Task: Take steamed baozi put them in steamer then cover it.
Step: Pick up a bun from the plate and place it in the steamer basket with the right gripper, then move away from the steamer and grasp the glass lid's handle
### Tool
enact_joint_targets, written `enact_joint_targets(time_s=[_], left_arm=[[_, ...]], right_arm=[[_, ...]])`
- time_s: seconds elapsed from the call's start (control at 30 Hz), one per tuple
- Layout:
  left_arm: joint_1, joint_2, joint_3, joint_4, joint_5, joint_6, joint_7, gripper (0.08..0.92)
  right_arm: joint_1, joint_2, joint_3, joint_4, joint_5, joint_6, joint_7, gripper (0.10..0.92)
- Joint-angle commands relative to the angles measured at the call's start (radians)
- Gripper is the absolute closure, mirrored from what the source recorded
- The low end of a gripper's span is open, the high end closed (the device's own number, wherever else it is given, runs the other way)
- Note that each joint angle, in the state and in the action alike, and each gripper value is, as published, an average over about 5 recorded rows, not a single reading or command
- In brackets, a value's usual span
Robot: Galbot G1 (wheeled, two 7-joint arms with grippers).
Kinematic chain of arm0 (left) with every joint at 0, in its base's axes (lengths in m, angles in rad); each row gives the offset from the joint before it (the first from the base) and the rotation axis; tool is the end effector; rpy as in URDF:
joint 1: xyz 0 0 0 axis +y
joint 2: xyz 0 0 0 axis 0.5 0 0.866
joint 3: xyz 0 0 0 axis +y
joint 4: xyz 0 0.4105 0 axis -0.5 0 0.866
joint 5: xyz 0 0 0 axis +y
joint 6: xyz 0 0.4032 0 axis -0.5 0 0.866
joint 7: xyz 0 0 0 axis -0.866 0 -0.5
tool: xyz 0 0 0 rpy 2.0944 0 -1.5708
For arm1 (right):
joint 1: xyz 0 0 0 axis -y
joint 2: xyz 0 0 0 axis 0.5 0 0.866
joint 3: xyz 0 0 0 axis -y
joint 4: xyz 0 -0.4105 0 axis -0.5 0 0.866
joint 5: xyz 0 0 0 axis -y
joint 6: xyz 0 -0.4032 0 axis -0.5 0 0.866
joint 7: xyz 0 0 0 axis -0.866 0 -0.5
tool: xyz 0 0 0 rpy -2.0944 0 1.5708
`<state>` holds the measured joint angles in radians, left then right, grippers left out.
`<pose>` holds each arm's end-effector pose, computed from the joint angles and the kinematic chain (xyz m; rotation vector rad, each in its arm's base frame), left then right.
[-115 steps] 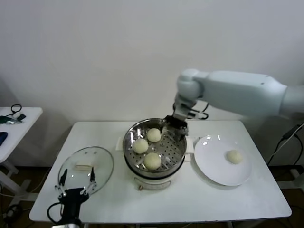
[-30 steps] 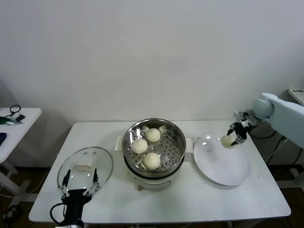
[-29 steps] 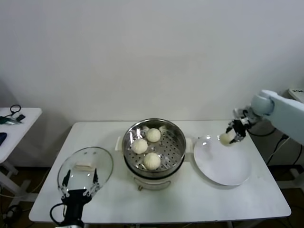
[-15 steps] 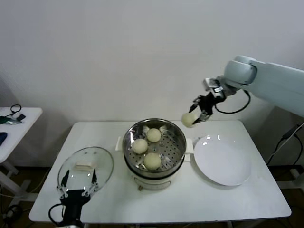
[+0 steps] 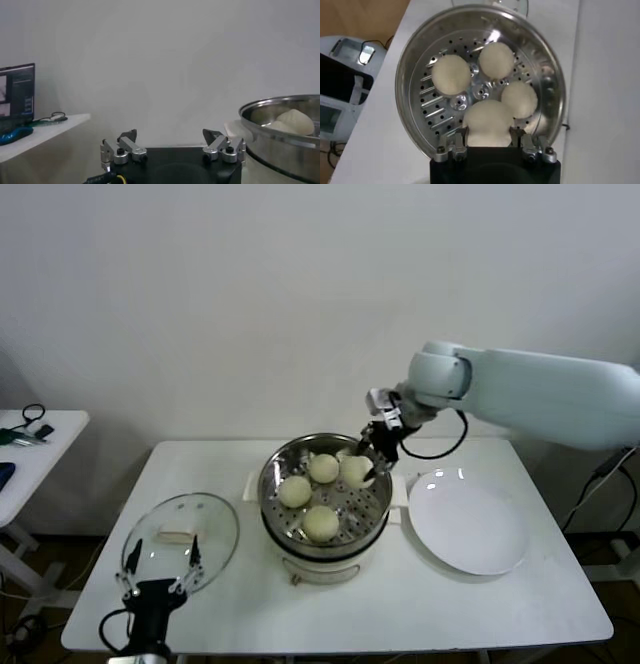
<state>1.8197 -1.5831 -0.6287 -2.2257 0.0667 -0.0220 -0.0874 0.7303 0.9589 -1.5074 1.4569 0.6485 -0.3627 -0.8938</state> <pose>0.1124 0.0315 -0.3403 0.2579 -3.0307 -0.2000 0.6039 0.0317 -0.0552 1.5276 -1.4375 1.3747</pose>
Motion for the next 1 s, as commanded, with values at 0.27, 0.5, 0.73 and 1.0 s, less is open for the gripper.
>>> enact_joint_targets(time_s=[0.27, 0.5, 0.73, 1.0], left_arm=[[-0.008, -0.001, 0.005, 0.000, -0.007, 0.011, 0.002, 0.177], [-0.007, 0.000, 0.007, 0.000, -0.005, 0.011, 0.002, 0.177], [-0.005, 0.003, 0.009, 0.000, -0.001, 0.030, 0.000, 0.177], [-0.006, 0.025, 0.010, 0.000, 0.003, 0.062, -0.008, 0.177]], right_arm=[[-0.140, 0.039, 0.025, -0.003, -0.044, -0.078, 0.092, 0.440], [-0.136, 0.039, 0.039, -0.018, -0.040, -0.058, 0.076, 0.410], [-0.041, -0.010, 0.053, -0.023, -0.021, 0.004, 0.014, 0.235], [-0.149, -0.210, 0.363, -0.005, 0.129, -0.090, 0.296, 0.203]])
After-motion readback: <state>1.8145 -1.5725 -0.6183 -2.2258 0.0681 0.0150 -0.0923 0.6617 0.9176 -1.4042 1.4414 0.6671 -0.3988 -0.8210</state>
